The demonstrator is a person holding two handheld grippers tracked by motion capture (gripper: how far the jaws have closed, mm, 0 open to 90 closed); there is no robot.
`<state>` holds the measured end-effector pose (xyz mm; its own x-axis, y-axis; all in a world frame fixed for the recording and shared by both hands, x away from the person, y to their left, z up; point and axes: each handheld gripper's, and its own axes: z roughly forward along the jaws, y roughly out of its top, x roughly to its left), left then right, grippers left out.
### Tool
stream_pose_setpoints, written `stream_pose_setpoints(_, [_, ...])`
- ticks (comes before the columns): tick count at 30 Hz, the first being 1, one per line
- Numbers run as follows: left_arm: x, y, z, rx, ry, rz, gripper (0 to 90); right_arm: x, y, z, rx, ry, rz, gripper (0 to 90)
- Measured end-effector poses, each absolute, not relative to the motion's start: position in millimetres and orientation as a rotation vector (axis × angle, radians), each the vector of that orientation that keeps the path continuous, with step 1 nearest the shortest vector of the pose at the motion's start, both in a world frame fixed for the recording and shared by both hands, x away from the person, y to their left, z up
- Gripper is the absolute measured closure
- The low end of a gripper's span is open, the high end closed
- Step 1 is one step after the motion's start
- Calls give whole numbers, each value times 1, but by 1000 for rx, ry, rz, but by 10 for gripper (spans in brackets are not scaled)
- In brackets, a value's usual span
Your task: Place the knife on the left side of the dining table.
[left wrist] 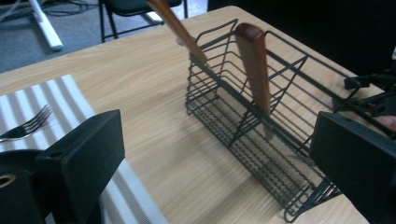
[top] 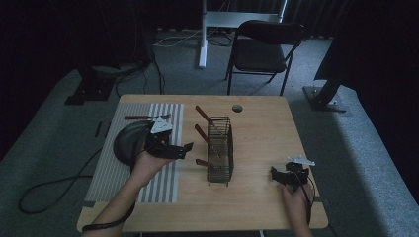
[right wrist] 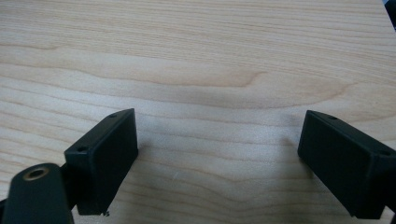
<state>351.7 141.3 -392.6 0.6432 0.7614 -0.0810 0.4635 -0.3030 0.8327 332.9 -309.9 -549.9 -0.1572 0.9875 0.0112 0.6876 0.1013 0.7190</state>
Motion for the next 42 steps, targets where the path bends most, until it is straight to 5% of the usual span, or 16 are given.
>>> stream_pose_setpoints(20, [375,113,-392,1931,946,353,95,333,-310,-550,1629,1902,819,111])
stream_pose_setpoints(25, [382,113,-394,1914,930,308,245,333,-310,-550,1629,1902,819,111])
stream_pose_setpoints(29, [385,110,-395,1910,923,294,248,333,-310,-550,1629,1902,819,111])
stream_pose_setpoints(32, [391,112,-399,1868,930,201,363,333,-310,-550,1629,1902,819,111])
stream_pose_setpoints(38, [399,117,-403,1839,941,125,426,333,-310,-550,1632,1901,820,111])
stream_pose_setpoints(42, [401,118,-405,1822,929,94,566,333,-310,-550,1631,1902,819,111])
